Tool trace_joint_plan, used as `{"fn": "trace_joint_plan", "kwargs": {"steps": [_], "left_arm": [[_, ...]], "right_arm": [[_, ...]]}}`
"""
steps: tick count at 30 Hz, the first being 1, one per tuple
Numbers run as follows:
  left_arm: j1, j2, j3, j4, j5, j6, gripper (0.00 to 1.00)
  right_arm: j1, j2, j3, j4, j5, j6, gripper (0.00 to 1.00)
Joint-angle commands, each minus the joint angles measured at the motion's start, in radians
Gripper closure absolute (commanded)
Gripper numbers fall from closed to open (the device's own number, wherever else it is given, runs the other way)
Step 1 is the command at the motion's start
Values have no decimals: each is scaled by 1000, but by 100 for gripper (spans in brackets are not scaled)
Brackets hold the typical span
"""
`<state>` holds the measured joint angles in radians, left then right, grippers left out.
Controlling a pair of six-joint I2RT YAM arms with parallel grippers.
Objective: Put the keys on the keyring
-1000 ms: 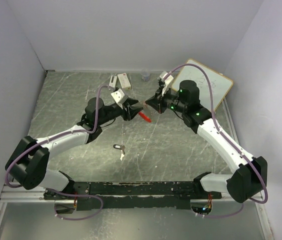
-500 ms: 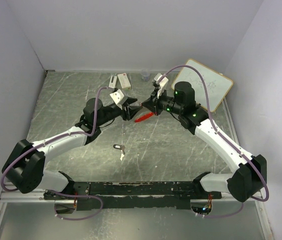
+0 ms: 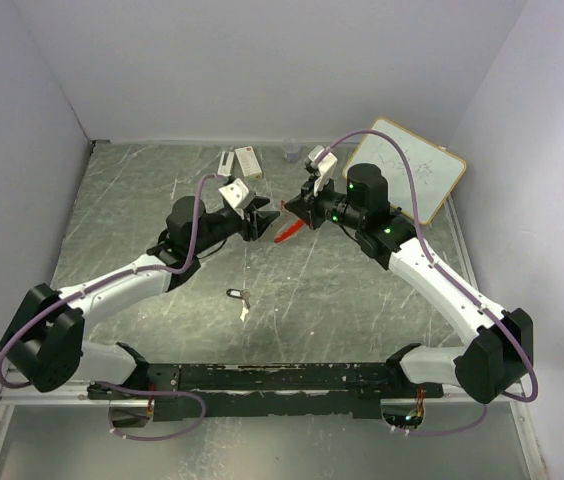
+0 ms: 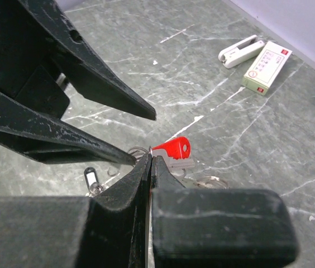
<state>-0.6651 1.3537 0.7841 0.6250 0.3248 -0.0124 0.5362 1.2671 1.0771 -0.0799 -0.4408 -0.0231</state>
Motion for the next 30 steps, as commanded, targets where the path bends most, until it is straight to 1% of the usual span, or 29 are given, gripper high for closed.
{"fn": "trace_joint_plan", "kwargs": {"steps": [1,4,7,19,26,30], "left_arm": [[-7,-69,-14,-70,-131,33,48],[-6,-101,-32,-65,-158,44,48],[-7,-111,-27,-76,-147,45,49],[-8,-48,-2,-42,94,73,46],[-9,-7,22,-2,154,73,45],[-11,10,29,32,162,65,44]], "right_arm": [[5,-21,3,37,53,10,100],[5,-23,2,35,64,12,100],[5,-28,-2,40,71,16,100],[5,-46,6,26,73,28,100],[5,-47,9,22,60,33,100],[5,-45,7,28,52,37,100]]}}
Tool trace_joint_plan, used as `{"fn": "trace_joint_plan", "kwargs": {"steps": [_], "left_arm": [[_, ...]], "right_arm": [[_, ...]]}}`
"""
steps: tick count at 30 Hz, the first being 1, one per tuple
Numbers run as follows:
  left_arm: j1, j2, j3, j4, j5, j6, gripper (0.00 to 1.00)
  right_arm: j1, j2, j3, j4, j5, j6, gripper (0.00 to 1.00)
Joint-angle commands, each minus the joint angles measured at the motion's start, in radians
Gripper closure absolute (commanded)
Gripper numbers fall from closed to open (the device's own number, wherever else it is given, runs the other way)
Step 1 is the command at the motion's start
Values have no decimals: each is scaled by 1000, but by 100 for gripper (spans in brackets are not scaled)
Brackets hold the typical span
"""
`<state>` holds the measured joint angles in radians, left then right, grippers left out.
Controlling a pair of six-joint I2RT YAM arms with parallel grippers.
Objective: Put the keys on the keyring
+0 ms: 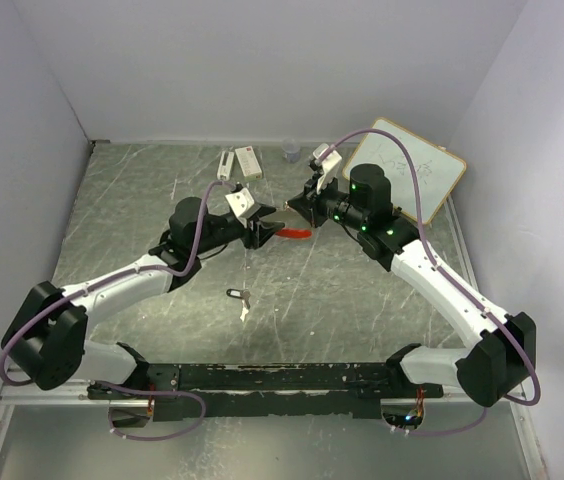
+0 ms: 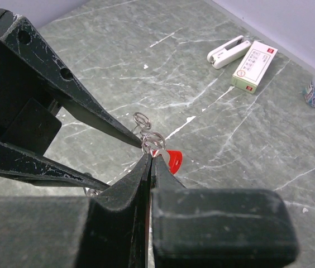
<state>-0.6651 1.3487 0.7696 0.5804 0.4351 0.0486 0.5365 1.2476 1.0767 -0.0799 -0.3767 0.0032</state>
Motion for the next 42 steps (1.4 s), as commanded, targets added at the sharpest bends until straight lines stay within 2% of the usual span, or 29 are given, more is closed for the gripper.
{"fn": "trace_joint_plan", "kwargs": {"steps": [1,26,33,36,42], "left_arm": [[-11,20,47,83,51,3,44],[-28,96,77,136,15,-5,44],[-30,70,58,115,-4,19,54],[-30,64,59,101,6,35,64],[-29,50,37,117,20,66,69]], "right_arm": [[5,-24,8,28,-16,12,100],[20,-14,5,34,-40,24,100],[20,-19,2,28,-24,23,100],[20,-15,4,22,-11,24,100],[20,-2,16,9,-2,25,100]]}}
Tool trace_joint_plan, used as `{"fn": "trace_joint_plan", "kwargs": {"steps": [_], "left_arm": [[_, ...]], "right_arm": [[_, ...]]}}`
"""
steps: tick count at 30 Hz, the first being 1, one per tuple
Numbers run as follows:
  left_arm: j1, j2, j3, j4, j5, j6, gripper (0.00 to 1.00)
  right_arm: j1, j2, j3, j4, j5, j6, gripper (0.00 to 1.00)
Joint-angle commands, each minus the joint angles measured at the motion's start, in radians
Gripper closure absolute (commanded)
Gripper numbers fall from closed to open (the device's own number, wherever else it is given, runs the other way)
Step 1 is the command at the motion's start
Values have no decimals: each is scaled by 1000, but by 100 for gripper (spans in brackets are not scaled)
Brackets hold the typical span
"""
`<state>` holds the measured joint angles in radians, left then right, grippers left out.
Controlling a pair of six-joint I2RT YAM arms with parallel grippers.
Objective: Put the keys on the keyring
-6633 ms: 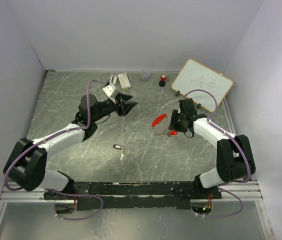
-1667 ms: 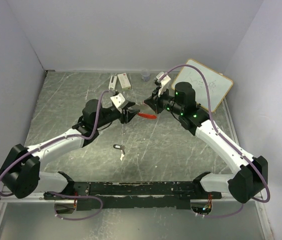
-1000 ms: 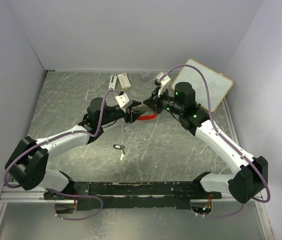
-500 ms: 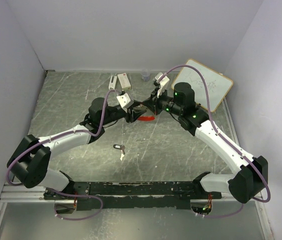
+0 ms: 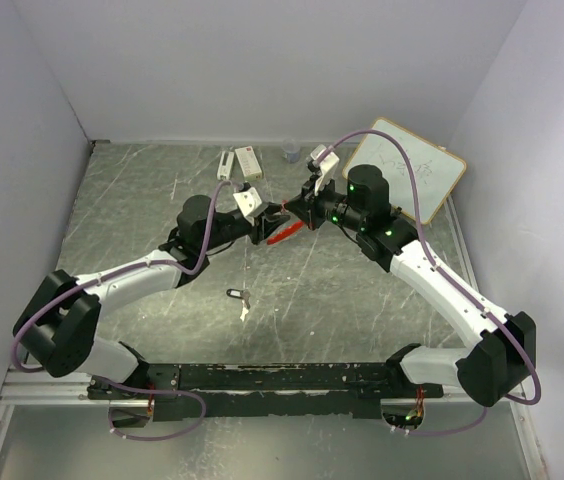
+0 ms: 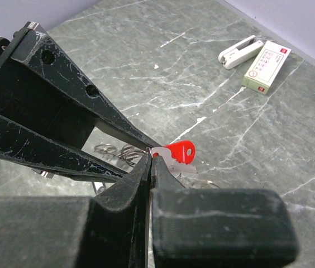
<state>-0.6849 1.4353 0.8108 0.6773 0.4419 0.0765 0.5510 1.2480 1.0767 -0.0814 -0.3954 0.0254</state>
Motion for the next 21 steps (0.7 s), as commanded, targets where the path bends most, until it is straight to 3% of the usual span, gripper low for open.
{"fn": "trace_joint_plan", "kwargs": {"steps": [1,21], "left_arm": [[-9,-40,-11,28,14,43,70],[-10,-65,-49,73,48,102,76]], "right_arm": [[6,1,18,9,18,5,100],[5,85,52,-5,35,22,100]]}}
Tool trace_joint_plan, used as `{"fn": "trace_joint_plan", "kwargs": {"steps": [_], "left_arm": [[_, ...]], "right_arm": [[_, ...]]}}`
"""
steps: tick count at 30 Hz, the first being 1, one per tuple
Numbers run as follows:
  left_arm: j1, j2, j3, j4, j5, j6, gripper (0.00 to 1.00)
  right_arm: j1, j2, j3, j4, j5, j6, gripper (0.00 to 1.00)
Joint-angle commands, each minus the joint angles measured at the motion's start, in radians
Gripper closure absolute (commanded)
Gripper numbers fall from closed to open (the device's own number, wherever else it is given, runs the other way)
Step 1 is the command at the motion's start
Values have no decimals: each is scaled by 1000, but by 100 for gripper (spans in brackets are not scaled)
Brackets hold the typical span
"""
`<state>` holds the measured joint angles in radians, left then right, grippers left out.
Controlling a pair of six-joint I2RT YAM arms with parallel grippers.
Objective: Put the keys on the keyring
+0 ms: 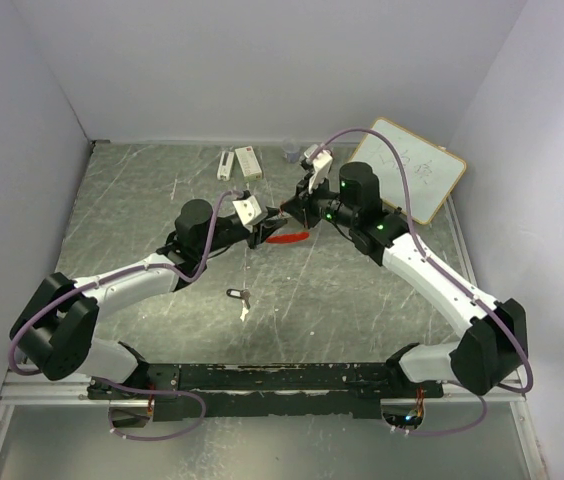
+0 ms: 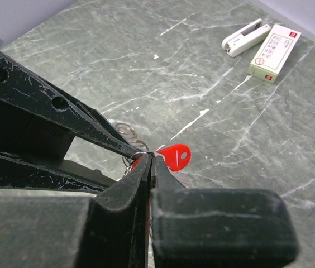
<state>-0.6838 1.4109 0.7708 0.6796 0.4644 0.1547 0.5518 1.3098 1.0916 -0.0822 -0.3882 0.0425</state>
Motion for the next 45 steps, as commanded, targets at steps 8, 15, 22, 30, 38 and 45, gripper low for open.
{"fn": "trace_joint_plan", "kwargs": {"steps": [8,15,22,30,38,45], "left_arm": [[-11,-53,-8,58,-59,13,61],[-10,-96,-38,32,-194,20,36],[-11,-113,-39,-10,-207,35,36],[-10,-121,-29,-67,-322,-35,38],[-5,-74,68,-226,-430,-220,29],[1,-77,41,-193,-402,-316,26]], "right_arm": [[3,4,20,0,67,8,100],[4,-22,19,-4,92,2,100],[4,-21,17,-3,90,1,100],[-31,93,69,-172,252,91,86],[-115,315,99,-187,279,163,47],[-170,538,211,-131,228,183,46]]}}
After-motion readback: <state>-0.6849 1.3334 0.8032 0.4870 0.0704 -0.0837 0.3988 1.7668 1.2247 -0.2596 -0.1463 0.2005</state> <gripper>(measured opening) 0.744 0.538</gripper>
